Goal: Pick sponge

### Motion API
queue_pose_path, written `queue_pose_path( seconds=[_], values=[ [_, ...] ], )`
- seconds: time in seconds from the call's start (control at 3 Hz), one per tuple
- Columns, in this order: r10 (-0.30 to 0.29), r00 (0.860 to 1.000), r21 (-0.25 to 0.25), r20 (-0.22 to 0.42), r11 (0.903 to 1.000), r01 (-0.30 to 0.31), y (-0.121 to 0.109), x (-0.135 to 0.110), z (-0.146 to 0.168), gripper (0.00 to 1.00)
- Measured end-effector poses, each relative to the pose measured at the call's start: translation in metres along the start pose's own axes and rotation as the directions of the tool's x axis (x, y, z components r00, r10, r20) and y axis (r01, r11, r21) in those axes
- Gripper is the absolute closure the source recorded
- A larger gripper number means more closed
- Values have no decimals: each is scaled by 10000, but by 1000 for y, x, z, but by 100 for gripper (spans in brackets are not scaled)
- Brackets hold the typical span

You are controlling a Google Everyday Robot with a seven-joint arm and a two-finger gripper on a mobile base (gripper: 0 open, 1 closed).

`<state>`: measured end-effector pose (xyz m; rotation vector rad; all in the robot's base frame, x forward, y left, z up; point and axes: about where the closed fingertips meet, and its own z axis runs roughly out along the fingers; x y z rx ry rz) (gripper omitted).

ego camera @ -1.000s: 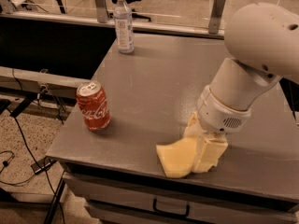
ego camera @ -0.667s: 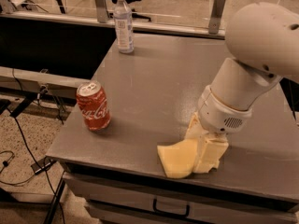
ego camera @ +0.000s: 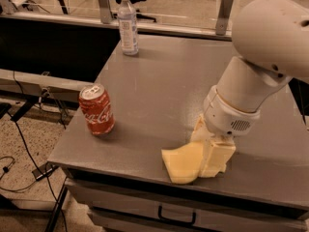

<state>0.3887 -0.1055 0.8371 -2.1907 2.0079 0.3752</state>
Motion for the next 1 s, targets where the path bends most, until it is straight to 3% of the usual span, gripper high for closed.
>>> queue_pose_path(
  seconds=[0.33,0.67,1.0],
  values=[
    [-326,9991,886,-261,9955,348,6,-12,-33,100],
    [-655,9961,2062,-589,9755,764,12,-28,-82,100],
    [-656,9961,2064,-590,9755,764,12,-28,-82,100]
  ],
)
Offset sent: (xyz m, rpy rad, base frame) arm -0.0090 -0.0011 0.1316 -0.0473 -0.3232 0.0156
